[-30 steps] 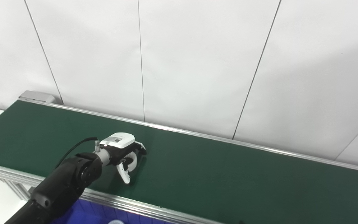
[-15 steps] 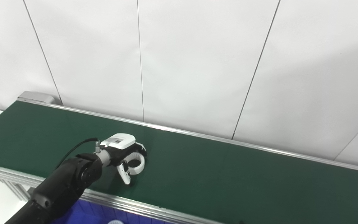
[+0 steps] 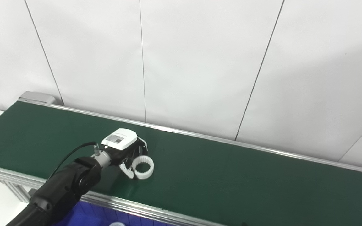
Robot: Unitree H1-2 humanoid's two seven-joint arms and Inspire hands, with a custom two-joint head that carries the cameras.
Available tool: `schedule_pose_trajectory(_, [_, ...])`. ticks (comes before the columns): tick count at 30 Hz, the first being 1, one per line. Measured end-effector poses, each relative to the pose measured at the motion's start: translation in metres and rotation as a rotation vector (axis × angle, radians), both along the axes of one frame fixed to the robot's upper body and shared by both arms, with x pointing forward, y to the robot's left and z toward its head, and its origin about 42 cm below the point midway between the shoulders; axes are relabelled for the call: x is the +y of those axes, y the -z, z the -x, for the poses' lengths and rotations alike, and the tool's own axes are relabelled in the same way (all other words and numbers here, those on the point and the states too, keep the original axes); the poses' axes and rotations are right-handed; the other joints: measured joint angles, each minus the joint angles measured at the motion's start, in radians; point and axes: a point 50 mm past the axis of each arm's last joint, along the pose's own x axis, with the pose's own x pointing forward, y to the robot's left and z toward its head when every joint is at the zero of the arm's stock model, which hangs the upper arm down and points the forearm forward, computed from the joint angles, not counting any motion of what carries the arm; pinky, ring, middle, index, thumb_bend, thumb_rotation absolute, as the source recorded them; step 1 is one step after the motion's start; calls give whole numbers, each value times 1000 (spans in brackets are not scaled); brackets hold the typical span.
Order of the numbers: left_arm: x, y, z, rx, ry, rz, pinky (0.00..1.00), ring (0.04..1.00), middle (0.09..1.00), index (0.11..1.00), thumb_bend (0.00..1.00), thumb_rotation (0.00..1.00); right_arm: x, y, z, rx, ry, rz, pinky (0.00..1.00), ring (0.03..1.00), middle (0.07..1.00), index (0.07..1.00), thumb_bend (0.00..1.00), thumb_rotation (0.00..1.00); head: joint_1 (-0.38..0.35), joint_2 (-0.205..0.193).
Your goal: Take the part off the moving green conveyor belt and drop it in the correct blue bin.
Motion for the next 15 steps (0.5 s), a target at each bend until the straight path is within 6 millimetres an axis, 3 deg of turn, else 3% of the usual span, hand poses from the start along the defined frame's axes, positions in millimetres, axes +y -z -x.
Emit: schedule_pose_trajectory(15, [-5, 2, 1, -6, 22, 18, 493, 430, 466, 527, 499, 0, -2, 0, 1, 1, -1, 2, 751, 846, 889, 954, 295, 841, -3, 3])
